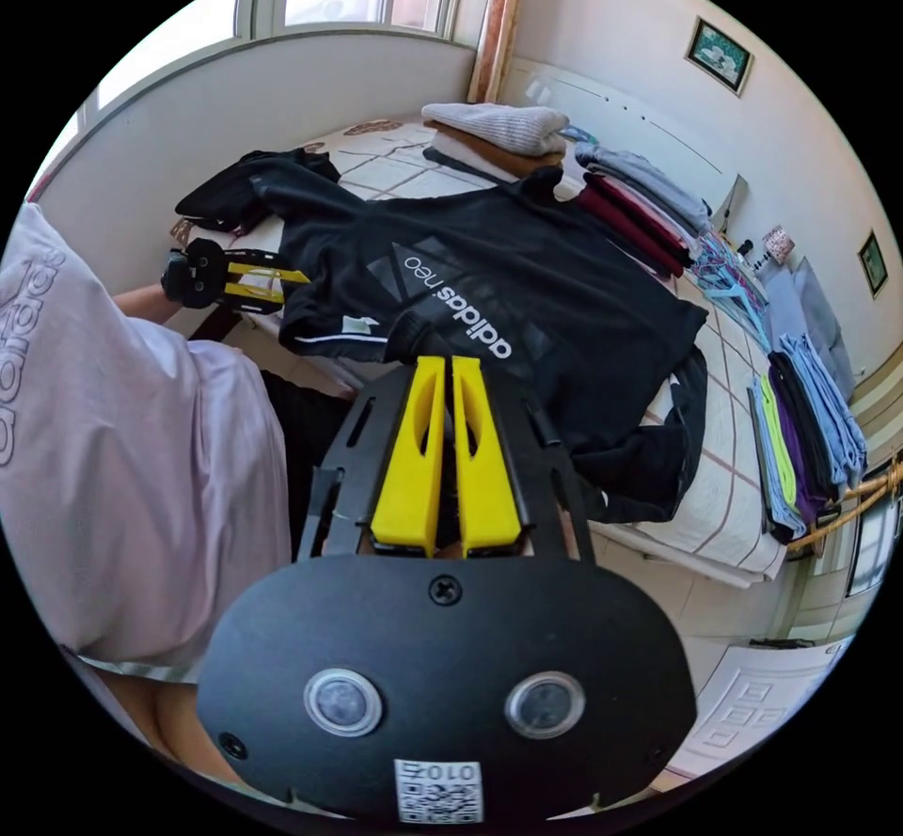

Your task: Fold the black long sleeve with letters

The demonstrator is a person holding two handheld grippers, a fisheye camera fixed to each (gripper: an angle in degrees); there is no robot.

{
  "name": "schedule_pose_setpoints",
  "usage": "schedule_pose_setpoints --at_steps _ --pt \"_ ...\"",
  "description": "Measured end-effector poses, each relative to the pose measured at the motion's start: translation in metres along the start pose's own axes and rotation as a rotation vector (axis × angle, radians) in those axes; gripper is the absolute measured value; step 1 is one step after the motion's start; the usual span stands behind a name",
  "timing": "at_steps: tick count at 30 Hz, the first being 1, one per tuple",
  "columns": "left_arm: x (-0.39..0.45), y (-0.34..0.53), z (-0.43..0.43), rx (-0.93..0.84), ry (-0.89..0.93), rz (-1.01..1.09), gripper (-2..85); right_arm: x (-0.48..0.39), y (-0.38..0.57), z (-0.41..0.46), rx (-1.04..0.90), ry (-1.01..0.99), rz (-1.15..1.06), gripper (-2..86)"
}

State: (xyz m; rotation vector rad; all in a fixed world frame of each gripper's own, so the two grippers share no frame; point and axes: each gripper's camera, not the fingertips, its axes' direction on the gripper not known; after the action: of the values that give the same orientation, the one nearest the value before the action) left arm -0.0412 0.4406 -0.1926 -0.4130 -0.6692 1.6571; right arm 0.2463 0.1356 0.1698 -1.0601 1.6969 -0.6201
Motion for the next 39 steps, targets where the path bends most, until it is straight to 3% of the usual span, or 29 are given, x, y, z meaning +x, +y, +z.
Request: schedule_pose_setpoints --at_steps 5,13,18,20,24,26,29,33,37,39 --pt "-0.074 0.020 -0.018 0.038 0.269 -0.091 0.6 0.003 0.023 0.003 -0.049 -0.030 -0.057 3.3" --pt "-0.116 0.039 0.001 -0.038 0.385 -0.025 0.9 0.004 0.064 0.079 -0.277 -0.261 -0.127 3.3" --pt "-0.169 0.063 0.009 -0.003 0.555 -0.213 4.4 0.013 0.068 0.098 -0.323 -0.316 -0.112 4.3" --pt "-0.214 0.097 -0.007 0.076 0.650 -0.419 6.3 0.013 0.070 0.088 -0.310 -0.368 -0.149 4.7" --pt "-0.304 0.176 -0.052 0.094 0.468 -0.813 8.1 0.018 0.080 0.039 -0.150 -0.492 -0.218 4.4" --pt "-0.370 0.248 -0.084 0.020 0.174 -1.150 8.9 0.024 0.082 0.016 -0.030 -0.462 -0.208 4.2" --pt "-0.440 0.330 -0.094 -0.090 -0.047 -1.411 9.5 0.034 0.075 -0.001 0.071 -0.372 -0.179 4.1" --pt "-0.506 0.388 -0.049 -0.175 0.080 -1.482 9.0 0.033 0.058 0.002 0.058 -0.285 -0.190 4.2" --pt "-0.545 0.393 0.010 -0.281 0.311 -1.379 6.4 0.025 0.054 0.009 0.037 -0.282 -0.206 4.2" --pt "-0.553 0.380 0.016 -0.348 0.288 -1.300 4.6 0.022 0.057 0.016 0.011 -0.284 -0.188 4.1"
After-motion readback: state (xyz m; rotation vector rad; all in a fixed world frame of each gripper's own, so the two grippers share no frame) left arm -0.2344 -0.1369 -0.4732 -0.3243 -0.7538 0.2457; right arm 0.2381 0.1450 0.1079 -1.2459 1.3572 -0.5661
